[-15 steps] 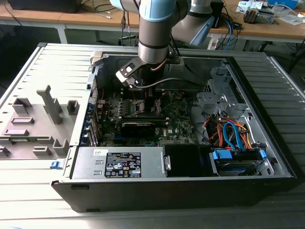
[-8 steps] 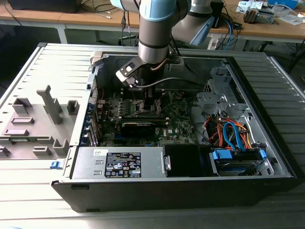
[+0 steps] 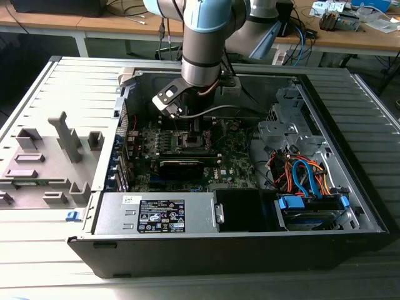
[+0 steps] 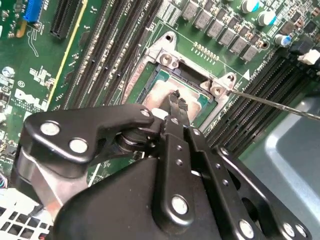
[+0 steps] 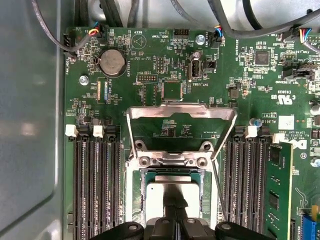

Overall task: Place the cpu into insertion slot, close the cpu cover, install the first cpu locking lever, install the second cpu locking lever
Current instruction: 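Place the cpu into insertion slot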

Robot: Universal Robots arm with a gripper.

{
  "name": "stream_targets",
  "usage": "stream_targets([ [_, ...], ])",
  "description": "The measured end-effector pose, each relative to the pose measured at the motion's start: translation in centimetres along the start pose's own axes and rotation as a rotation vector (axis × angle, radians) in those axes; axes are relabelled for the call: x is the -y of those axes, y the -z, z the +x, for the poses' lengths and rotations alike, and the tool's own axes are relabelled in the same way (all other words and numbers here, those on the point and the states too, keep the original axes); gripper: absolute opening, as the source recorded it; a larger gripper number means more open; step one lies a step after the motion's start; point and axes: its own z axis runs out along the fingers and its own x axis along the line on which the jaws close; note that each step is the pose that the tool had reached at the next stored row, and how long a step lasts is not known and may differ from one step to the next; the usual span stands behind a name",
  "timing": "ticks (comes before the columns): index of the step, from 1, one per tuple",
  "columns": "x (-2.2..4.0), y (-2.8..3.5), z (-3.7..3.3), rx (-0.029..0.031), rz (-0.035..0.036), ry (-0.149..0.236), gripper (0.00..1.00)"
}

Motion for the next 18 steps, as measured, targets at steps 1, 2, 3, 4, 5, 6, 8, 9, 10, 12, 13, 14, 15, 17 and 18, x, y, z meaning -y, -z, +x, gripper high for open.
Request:
stream_targets([
  [1,0.04,0.84,-0.04,0.0009,0.0007,0.0,0.11],
  [2,0.1,2.02,-0.08,0.0016,0.0011,0.0,0.11],
  [3,0.11,2.62,-0.1,0.0018,0.0012,0.0,0.11],
  [4,0.11,2.84,-0.1,0.0016,0.0012,0.002,0.11],
  [5,0.1,2.97,-0.1,0.002,0.0011,0.016,0.11],
  [6,0.09,2.99,-0.11,0.0034,0.0006,0.054,0.11],
  [8,0.08,3.0,-0.11,0.005,0.0,0.089,0.11],
  [9,0.04,3.01,-0.11,0.0053,0.0001,0.094,0.11],
  [10,0.03,3.07,-0.11,0.0055,0.0004,0.094,0.11],
  [12,0.06,3.62,-0.12,0.0052,0.0002,0.093,0.11],
  [13,0.08,4.27,-0.14,0.0053,0.0002,0.093,0.11],
  [14,0.1,4.79,-0.15,0.0051,0.0001,0.093,0.11],
  [15,0.11,5.1,-0.16,0.0052,0.0002,0.093,0.11],
  [17,0.13,5.48,-0.17,0.0052,0.0002,0.093,0.11],
  [18,0.13,5.59,-0.17,0.0051,0.0002,0.093,0.11],
])
